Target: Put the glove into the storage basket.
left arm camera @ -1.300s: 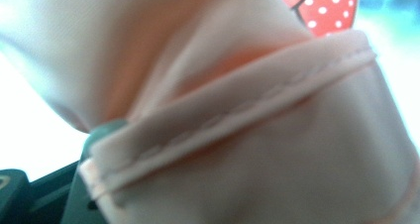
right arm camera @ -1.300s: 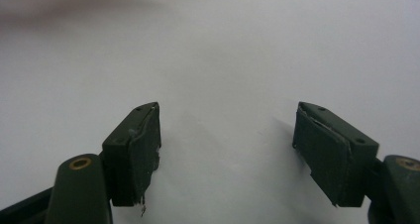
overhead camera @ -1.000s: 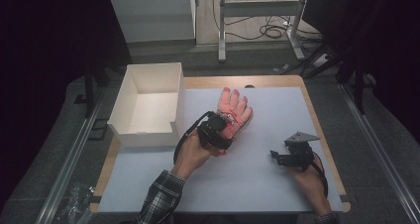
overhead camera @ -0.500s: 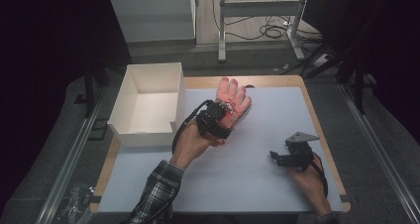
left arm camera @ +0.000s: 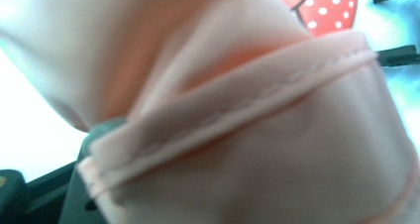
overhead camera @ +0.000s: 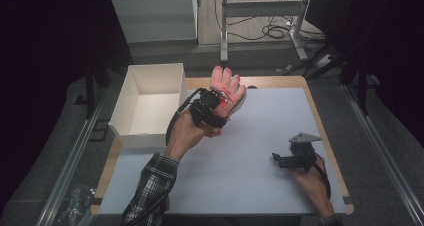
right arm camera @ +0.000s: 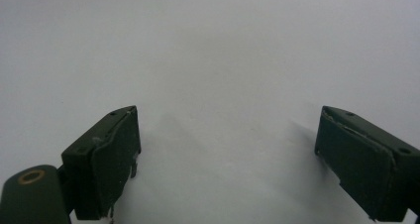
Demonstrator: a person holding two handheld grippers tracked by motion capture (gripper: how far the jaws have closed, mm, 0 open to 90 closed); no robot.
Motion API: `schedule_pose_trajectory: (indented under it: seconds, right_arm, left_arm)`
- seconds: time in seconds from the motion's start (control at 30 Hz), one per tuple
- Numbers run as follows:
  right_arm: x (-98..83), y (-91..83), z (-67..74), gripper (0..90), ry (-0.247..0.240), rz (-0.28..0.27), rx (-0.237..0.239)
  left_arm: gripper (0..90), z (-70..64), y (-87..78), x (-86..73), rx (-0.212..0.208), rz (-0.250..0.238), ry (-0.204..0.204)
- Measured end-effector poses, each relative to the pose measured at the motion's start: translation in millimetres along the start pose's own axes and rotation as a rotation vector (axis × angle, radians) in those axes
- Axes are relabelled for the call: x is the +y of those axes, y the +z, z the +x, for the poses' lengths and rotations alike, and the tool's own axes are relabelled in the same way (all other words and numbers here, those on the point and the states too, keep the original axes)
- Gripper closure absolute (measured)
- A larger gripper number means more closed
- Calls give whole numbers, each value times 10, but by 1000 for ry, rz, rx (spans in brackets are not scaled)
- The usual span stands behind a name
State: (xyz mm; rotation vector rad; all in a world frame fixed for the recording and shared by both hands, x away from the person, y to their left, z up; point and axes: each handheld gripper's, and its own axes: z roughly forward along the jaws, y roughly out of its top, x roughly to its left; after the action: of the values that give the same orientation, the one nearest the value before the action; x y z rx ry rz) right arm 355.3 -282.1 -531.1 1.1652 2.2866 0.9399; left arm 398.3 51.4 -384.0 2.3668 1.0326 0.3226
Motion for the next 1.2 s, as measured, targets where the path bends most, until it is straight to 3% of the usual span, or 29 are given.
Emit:
schedule_pose_trajectory:
  seconds: [0.7, 1.2]
  right_arm:
    - [0, 3, 0, 105, 2, 0, -1]
    - [0, 4, -2, 105, 0, -1, -2]
  left_arm:
    - [388, 504, -435, 28, 113, -29, -99]
    - [380, 917, -588, -210, 198, -51, -222]
